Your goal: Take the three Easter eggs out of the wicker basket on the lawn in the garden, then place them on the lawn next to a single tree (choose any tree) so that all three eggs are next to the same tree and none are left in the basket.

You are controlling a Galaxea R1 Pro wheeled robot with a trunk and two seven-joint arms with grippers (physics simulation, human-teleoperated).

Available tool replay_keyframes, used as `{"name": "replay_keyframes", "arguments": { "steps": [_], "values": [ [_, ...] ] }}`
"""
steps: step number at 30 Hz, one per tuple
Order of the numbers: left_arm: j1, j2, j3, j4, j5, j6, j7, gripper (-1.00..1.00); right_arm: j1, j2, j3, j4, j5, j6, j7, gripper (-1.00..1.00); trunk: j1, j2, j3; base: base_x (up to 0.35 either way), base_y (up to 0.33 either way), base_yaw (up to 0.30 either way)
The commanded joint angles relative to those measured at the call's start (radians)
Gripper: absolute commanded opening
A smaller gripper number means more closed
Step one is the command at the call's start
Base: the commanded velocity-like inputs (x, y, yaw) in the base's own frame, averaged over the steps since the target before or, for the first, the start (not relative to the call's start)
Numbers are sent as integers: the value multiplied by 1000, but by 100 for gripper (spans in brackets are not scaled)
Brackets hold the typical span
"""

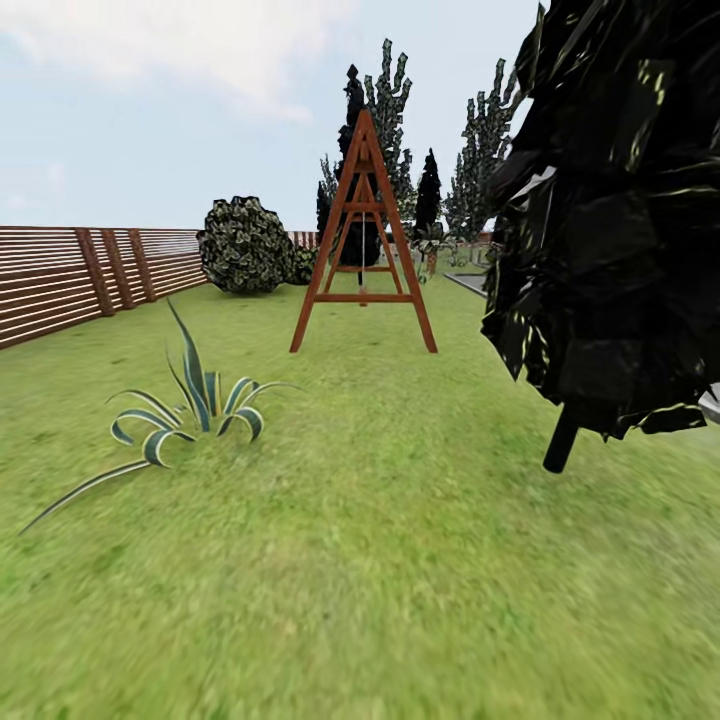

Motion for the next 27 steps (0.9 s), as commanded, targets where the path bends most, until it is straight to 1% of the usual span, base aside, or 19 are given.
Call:
{"name": "replay_keyframes", "arguments": {
  "steps": [1,10,27],
  "values": [
    [1,0,0,-2,-1,1,0,100,0,0,0,-1,0,0,0,100,1,0,-1,335,0,0],
    [0,0,0,-2,-1,2,0,100,0,0,0,0,0,0,0,100,1,0,-1,337,9,0],
    [1,0,-1,-1,-1,2,0,100,0,-1,0,-1,0,0,-1,100,1,0,-1,337,78,0]
  ]
}}
